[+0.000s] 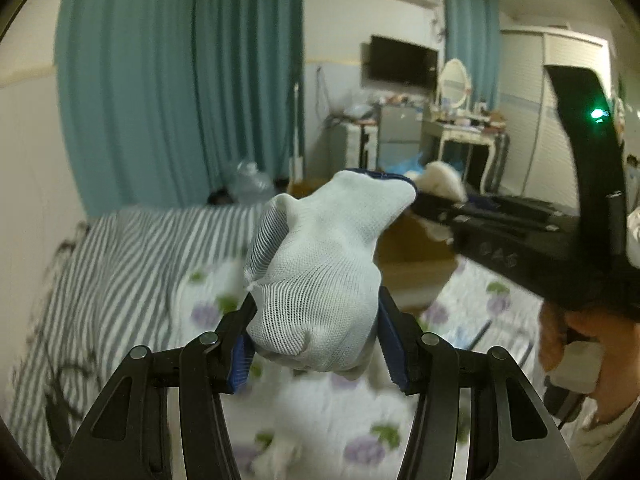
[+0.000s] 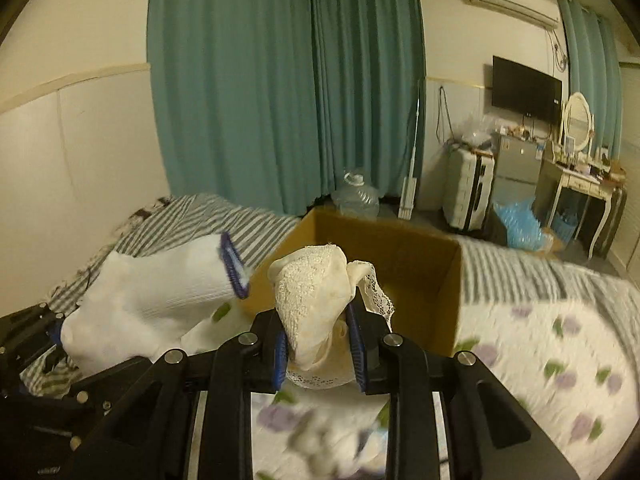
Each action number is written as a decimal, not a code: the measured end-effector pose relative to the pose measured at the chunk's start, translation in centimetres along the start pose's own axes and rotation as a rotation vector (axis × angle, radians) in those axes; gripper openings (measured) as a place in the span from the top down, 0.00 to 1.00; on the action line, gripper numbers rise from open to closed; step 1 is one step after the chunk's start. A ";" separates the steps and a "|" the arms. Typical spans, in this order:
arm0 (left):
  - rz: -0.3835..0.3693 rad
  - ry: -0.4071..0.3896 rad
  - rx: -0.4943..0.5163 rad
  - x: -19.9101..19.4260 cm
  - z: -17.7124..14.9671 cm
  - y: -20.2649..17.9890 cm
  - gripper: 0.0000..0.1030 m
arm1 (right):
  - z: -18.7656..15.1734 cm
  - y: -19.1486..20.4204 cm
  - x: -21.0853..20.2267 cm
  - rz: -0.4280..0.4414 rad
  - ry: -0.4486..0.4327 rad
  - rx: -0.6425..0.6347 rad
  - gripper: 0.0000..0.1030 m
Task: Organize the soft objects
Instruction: 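Grasp the cream lace cloth with the right gripper while the left carries the glove into the box, then grasp the white mask with the left gripper while the right grasps white tissues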
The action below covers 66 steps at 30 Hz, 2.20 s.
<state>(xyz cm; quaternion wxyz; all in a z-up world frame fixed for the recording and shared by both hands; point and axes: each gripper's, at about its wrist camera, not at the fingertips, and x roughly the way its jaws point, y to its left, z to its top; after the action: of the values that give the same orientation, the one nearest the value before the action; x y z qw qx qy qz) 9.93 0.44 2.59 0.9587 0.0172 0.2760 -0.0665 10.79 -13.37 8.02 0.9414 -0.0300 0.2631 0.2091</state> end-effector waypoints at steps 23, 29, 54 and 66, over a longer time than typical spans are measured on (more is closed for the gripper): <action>0.024 0.114 -0.082 15.4 3.2 -0.6 0.34 | -1.5 -10.8 7.8 -0.033 0.029 0.152 0.23; 0.081 0.025 -0.039 9.7 4.8 -1.2 0.33 | 0.1 -10.2 3.7 -0.060 -0.009 0.161 0.22; 0.164 -0.198 -0.063 -9.9 -1.2 3.0 0.11 | -1.9 5.2 -15.9 -0.050 -0.113 -0.022 0.01; 0.232 -0.002 -0.190 0.2 -11.4 5.9 0.11 | -9.5 2.4 -2.9 -0.120 0.078 0.081 0.02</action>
<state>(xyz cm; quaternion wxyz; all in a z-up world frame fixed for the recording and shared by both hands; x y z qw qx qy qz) 4.93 7.06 -7.18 0.9575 -0.0419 0.2764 0.0711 2.96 -13.89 1.46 0.9416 -0.0158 0.3057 0.1401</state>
